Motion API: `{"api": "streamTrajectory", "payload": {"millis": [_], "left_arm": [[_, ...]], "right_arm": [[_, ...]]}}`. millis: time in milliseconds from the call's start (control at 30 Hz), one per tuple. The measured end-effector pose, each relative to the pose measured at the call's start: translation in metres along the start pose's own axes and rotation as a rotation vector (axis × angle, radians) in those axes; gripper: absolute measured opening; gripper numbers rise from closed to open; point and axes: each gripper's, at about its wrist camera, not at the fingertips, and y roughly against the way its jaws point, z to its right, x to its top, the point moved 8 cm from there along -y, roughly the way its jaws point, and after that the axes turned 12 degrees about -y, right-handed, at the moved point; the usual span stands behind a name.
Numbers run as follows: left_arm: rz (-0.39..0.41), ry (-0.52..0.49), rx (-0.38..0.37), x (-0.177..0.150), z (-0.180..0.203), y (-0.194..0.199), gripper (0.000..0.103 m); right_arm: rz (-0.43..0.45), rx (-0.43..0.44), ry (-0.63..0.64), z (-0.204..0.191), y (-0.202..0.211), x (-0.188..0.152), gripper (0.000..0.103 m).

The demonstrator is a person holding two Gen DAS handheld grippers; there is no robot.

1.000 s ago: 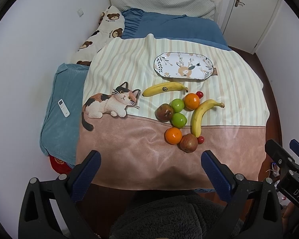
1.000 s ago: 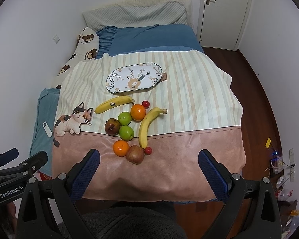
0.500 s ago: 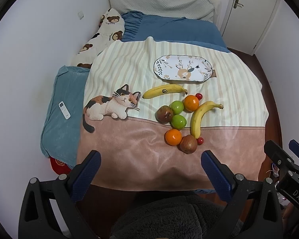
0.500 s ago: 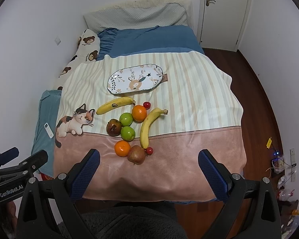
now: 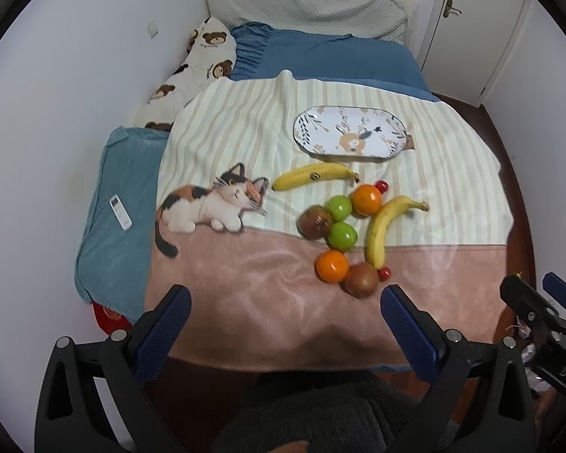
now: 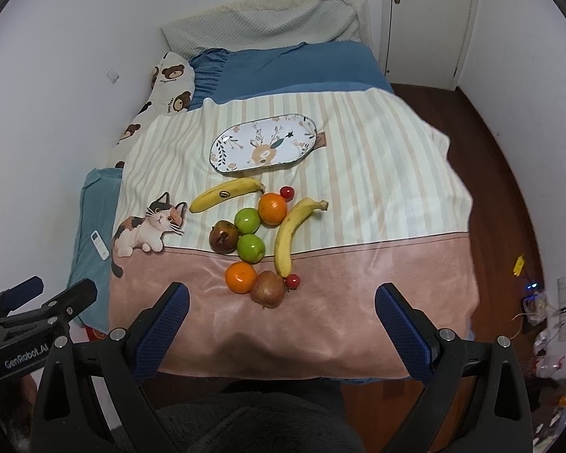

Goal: Organize fruits

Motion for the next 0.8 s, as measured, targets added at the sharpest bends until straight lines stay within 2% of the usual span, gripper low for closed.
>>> {"api": "streamTrajectory", "payload": {"millis": [100,200,267,367,433,567,800], "left_arm": [[0.027,-0.047,0.071,0.012,-0.009,-0.024,0.103],[0.041,-0.149,0.189,0.039,-0.02,-0.056,0.103],[0.042,-0.197,0.214,0.05,-0.022,-0.08,0.103],[0.033,-0.266,0.206,0.072,-0.023,-0.124,0.103],[0.023,-0.32,0.211,0.086,-0.019,-0.154,0.102],[-0.024,-0.418,0.228,0.111,-0.009,-0.215,0.094],[-0.108,-0.651,0.221,0.135,0.027,-0.312,0.078]], "right_arm": [[-0.036,0.087,-0.052,0.001,-0.032,0.007,0.101],[-0.061,0.129,-0.093,0.003,-0.072,0.014,0.101],[-0.096,0.14,-0.144,0.007,-0.11,0.019,0.1],[-0.127,0.148,-0.178,0.011,-0.164,0.027,0.098],[-0.16,0.132,-0.2,0.012,-0.203,0.03,0.093],[-0.192,0.089,-0.247,0.017,-0.269,0.033,0.087],[-0.263,0.062,-0.339,0.018,-0.341,0.024,0.064]]}}
